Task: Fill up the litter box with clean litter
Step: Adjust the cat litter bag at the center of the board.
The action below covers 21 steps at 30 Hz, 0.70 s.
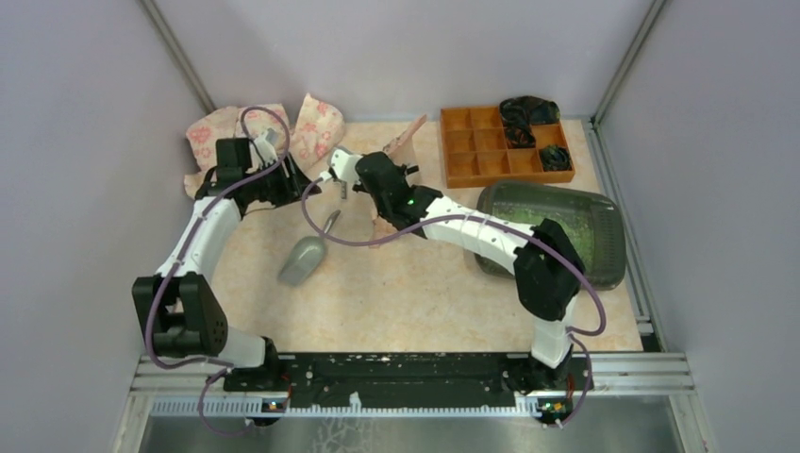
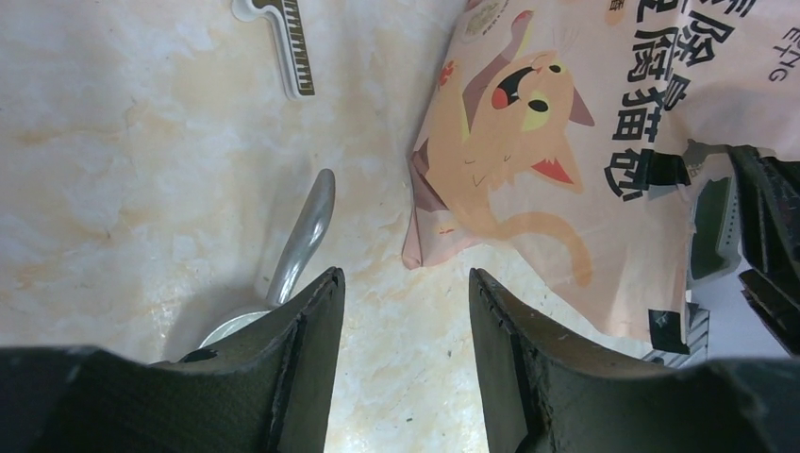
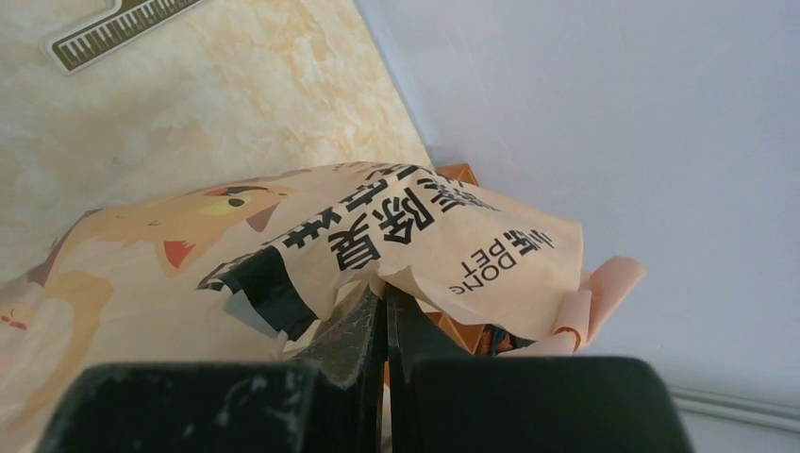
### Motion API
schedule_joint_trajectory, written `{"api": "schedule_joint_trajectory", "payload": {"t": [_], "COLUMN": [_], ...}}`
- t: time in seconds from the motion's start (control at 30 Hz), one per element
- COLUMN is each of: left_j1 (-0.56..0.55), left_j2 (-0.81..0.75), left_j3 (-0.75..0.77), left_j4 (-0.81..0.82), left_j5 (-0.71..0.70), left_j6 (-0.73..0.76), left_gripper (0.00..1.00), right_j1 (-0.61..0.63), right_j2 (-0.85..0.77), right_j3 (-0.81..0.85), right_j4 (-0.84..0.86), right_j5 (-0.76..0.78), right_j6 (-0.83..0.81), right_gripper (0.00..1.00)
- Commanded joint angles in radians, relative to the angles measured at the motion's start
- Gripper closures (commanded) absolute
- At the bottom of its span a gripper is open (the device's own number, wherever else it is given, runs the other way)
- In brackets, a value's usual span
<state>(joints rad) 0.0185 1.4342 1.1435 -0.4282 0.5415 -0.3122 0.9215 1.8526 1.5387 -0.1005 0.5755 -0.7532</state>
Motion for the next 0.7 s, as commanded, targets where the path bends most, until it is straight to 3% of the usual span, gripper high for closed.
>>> {"api": "schedule_joint_trajectory", "payload": {"t": [0.0, 0.27, 0.67], "left_j1": [-0.061, -0.209, -0.245], "left_j2": [0.042, 0.123, 0.205], "left_j3": [0.007, 0.099, 0.179], "left_j4": [0.004, -0.119, -0.239], "left_j5": [0.006, -0.202, -0.431], "left_j6": [0.031, 0.101, 0.199], "left_gripper": [0.43, 0.45, 0.46], "right_j1": [-0.01, -0.021, -0.063], "right_j2": [-0.117, -0.19, -0.215], "right_j3": [0.041, 0.125, 0.113], "right_j4": [0.002, -0.038, -0.093], "right_j5": [0.019, -0.009, -0.05], "right_j6": [0.073, 0.079, 0.133], "right_gripper": [1.0, 1.0, 1.0]}}
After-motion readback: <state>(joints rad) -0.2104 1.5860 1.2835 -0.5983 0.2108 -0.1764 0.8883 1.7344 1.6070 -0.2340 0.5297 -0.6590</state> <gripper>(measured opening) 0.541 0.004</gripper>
